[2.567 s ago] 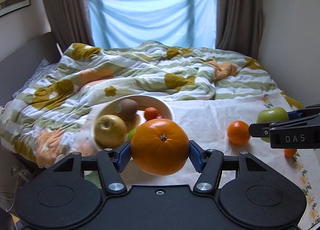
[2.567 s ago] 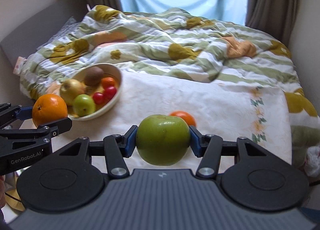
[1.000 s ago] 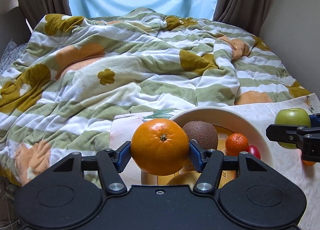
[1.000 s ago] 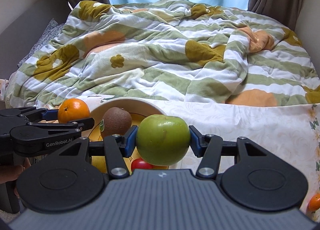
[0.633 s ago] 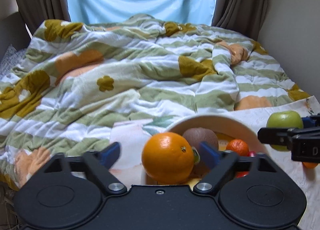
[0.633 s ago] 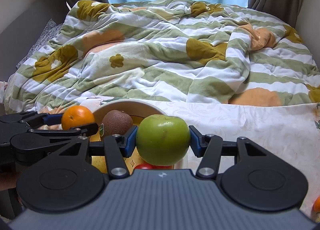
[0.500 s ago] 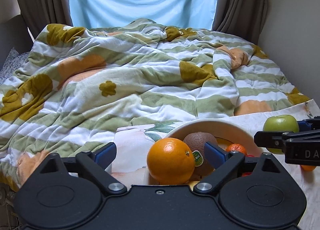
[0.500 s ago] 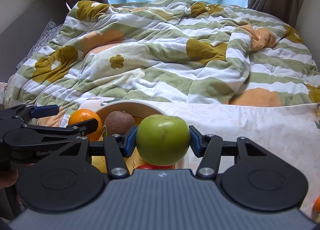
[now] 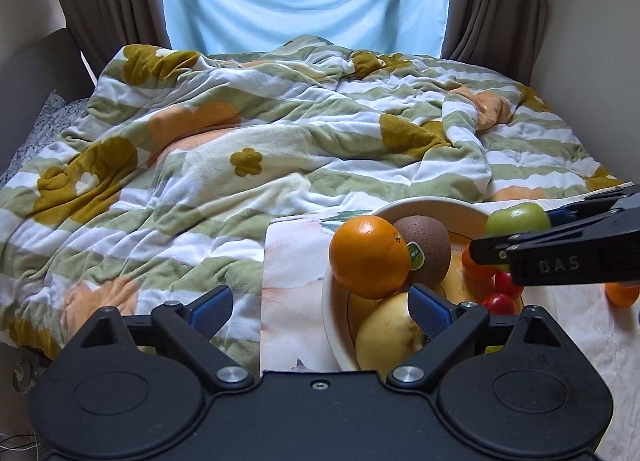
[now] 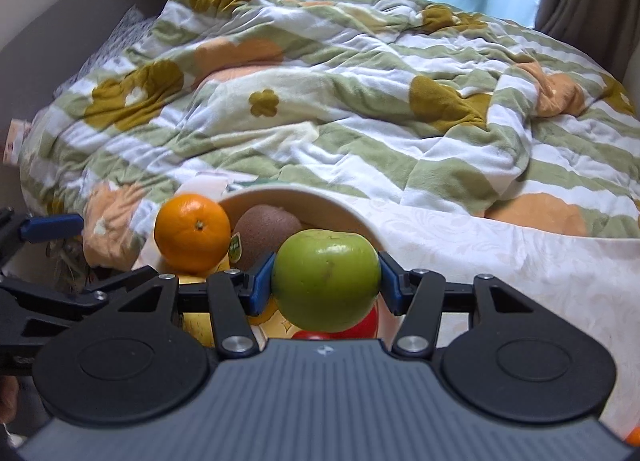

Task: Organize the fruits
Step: 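Open the left tool on the orange while the right tool releases the apple into the bowl, then move both open tools away from the bowl toward the remaining citrus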

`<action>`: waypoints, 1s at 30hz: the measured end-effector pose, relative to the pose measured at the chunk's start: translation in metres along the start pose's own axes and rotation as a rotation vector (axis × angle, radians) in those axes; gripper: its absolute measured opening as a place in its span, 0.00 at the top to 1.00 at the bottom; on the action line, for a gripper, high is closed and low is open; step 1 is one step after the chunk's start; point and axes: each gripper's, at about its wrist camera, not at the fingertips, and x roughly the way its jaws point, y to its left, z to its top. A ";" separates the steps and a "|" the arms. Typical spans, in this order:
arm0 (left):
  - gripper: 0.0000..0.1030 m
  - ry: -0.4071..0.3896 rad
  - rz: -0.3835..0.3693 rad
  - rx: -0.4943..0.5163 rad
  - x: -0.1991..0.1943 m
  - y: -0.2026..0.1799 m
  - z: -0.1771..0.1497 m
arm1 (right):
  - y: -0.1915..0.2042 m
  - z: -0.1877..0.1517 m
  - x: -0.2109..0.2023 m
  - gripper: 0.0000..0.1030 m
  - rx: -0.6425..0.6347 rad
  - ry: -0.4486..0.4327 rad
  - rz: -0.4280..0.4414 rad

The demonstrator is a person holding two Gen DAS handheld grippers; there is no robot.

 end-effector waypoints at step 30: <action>0.06 -0.064 0.078 -0.042 -0.045 -0.011 -0.020 | -0.008 -0.027 -0.046 0.00 0.089 -0.106 -0.031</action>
